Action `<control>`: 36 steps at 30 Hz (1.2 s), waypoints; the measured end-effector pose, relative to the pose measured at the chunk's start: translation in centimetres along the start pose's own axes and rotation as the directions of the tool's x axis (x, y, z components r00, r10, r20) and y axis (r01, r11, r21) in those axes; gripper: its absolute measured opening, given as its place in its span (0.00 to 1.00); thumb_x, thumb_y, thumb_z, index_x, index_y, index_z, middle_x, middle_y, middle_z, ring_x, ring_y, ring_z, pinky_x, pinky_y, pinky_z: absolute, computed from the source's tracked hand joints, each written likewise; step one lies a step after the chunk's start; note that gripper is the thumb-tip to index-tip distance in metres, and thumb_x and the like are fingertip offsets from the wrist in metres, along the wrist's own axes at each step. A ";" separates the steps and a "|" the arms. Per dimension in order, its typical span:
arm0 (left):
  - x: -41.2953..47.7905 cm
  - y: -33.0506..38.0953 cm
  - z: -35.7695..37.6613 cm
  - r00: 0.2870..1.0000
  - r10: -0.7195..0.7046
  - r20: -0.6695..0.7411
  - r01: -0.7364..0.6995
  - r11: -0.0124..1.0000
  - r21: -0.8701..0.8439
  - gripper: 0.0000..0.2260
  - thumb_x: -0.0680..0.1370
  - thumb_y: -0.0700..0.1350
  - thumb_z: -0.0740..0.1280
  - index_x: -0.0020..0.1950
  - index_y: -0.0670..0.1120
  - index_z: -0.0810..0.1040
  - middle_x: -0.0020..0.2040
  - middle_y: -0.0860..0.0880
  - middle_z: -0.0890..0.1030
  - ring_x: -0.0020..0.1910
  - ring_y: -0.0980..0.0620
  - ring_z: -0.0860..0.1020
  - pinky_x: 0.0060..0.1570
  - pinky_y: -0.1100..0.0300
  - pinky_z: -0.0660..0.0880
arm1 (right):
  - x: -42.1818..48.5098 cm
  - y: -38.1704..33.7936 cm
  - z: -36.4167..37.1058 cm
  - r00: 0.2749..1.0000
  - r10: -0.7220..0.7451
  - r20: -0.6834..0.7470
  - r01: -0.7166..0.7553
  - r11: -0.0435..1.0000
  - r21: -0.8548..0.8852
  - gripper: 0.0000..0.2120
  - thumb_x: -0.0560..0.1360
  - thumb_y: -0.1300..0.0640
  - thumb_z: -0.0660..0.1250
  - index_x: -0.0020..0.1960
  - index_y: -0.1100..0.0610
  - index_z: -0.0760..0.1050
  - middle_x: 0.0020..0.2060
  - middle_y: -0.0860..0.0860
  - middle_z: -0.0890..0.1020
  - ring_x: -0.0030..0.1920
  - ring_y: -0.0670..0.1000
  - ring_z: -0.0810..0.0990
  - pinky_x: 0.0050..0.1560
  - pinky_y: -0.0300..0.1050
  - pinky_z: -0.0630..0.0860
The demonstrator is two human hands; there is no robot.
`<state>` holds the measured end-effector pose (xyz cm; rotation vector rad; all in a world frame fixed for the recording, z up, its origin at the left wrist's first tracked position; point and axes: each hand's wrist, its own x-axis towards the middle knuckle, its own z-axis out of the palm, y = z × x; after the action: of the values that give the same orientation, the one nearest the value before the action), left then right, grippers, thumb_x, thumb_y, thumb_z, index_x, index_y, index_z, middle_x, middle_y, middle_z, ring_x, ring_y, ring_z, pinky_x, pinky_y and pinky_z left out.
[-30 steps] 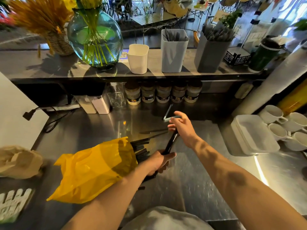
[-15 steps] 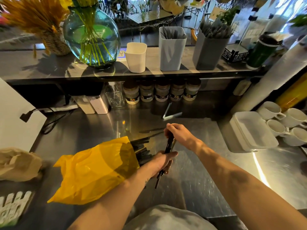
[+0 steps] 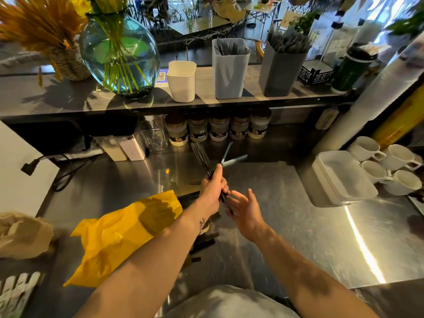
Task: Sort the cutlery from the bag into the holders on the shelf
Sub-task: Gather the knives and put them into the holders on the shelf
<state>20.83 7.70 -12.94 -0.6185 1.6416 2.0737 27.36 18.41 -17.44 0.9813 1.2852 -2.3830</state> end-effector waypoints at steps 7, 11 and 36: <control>-1.9 -0.6 1.4 1.000 -0.007 -0.012 0.007 0.999 0.035 0.24 0.78 0.63 0.68 0.33 0.46 0.70 0.26 0.49 0.71 0.33 0.48 0.73 0.47 0.49 0.77 | -1.1 0.4 3.4 0.994 0.101 0.034 -0.105 0.894 0.436 0.34 0.81 0.31 0.50 0.62 0.59 0.76 0.67 0.61 0.79 0.65 0.60 0.79 0.62 0.58 0.75; -2.2 -1.6 1.1 1.000 0.004 -0.020 -0.001 0.991 0.134 0.25 0.78 0.65 0.66 0.33 0.46 0.69 0.25 0.49 0.71 0.34 0.47 0.73 0.49 0.49 0.74 | -0.7 0.2 4.0 0.989 0.120 0.088 -0.148 0.846 0.512 0.38 0.78 0.29 0.53 0.70 0.58 0.75 0.69 0.57 0.78 0.68 0.60 0.77 0.71 0.60 0.69; -1.4 5.1 7.9 0.956 0.062 0.286 -0.230 0.764 0.603 0.13 0.78 0.45 0.73 0.61 0.47 0.77 0.38 0.51 0.78 0.29 0.55 0.72 0.27 0.64 0.70 | -3.3 -19.9 2.4 0.844 -0.362 0.395 0.521 0.385 -0.761 0.06 0.79 0.57 0.70 0.47 0.59 0.79 0.38 0.52 0.85 0.36 0.46 0.85 0.38 0.44 0.83</control>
<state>18.39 14.24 -6.50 0.0095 2.1118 1.4475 18.48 27.62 -1.61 0.0922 2.5113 -1.5670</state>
